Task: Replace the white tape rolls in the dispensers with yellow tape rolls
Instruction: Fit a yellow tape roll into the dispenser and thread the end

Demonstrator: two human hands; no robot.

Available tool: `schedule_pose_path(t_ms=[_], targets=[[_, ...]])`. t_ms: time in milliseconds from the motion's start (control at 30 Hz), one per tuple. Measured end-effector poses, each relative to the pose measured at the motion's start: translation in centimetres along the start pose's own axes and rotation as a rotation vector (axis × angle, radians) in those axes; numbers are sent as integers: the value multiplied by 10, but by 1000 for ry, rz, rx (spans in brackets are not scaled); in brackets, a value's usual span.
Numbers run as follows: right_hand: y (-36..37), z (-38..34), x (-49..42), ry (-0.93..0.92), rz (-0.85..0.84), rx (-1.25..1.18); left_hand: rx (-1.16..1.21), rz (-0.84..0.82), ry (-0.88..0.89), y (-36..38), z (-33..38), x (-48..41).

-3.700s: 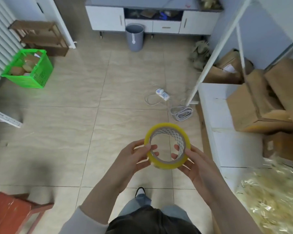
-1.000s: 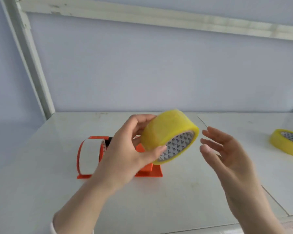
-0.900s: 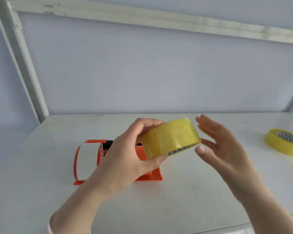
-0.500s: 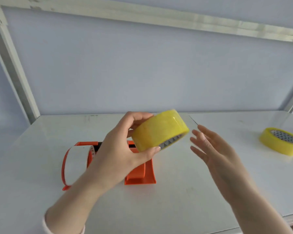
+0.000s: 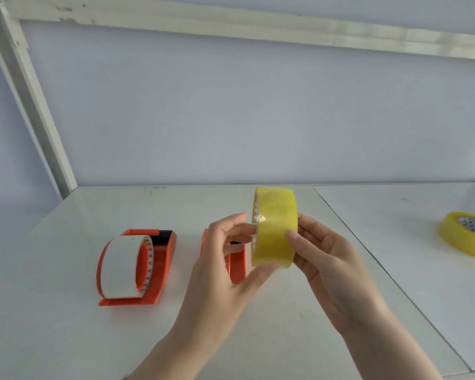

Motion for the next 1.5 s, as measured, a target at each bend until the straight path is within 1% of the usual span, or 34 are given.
schedule_pose_path(t_ms=[67,133,233,300,367,433,467,500,533,567,600,667,700,733,767,833,900,933,967,1000,1033,1067,1100,1167,1200,1233,1300,1367,1500], targets=[[-1,3,-2,-32,0,11,65,58,-47,-7,-7,-4],[-3,4,-5,-40,-18,-2,37,96,-60,-14,-11,-11],[-4,-6,-9,-66,-89,20,6,68,-76,-23,-11,-27],[-2,-18,-13,-85,-142,32,62,-6,-132,-27,-9,-40],[1,-30,-19,-73,-203,19,123,-151,-166,-27,-7,-51],[4,-36,-26,-31,-265,60,274,-334,-236,-24,-6,-52],[6,-36,-28,-4,-297,91,349,-403,-258,-21,-4,-50],[7,-35,-30,22,-313,123,406,-428,-266,-20,-2,-46],[6,-31,-31,38,-299,137,452,-398,-273,-18,3,-43],[2,-29,-32,29,-227,152,495,-331,-292,-17,5,-39],[-4,-27,-30,-12,-93,173,532,-255,-307,-16,4,-35],[-15,-24,-14,-152,248,169,531,-121,-302,-13,1,-28],[-15,-19,-3,-206,326,154,487,-69,-288,-11,1,-24],[-6,-12,9,-228,308,176,425,-27,-273,-7,0,-19],[7,-3,18,-234,239,231,382,7,-260,-2,2,-14],[26,15,28,-233,118,323,367,-4,-230,12,7,-6],[32,21,24,-246,81,312,335,-48,-175,20,15,0],[31,20,19,-249,42,266,247,-49,-118,15,18,0],[28,20,13,-233,-4,211,137,2,-52,4,17,-2],[24,20,9,-202,-36,168,25,88,-4,-10,10,-2],[19,21,5,-171,-42,154,-64,188,6,-25,1,0],[15,22,1,-146,-32,155,-111,257,-30,-36,-11,3],[12,26,-3,-122,-11,159,-122,266,-115,-41,-24,6],[12,34,-9,-75,9,142,-94,165,-351,-36,-49,16],[15,39,-12,-63,10,141,-50,117,-441,-30,-59,20],[18,43,-13,-56,15,148,-5,92,-494,-25,-66,23],[22,53,-17,-57,54,159,-15,81,-523,-19,-68,24],[27,61,-20,-66,101,175,-5,103,-492,-14,-68,24],[34,73,-22,-40,167,209,53,226,-468,-2,-64,23]])
Point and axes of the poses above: each hand's wrist, its own x-axis away from the middle knuckle, its own y-axis out of the palm, z = x × y, the point moved 4 cm from there along -x, towards the middle knuckle, and after that the axes turned 3 degrees about y, right-handed, at the moved point
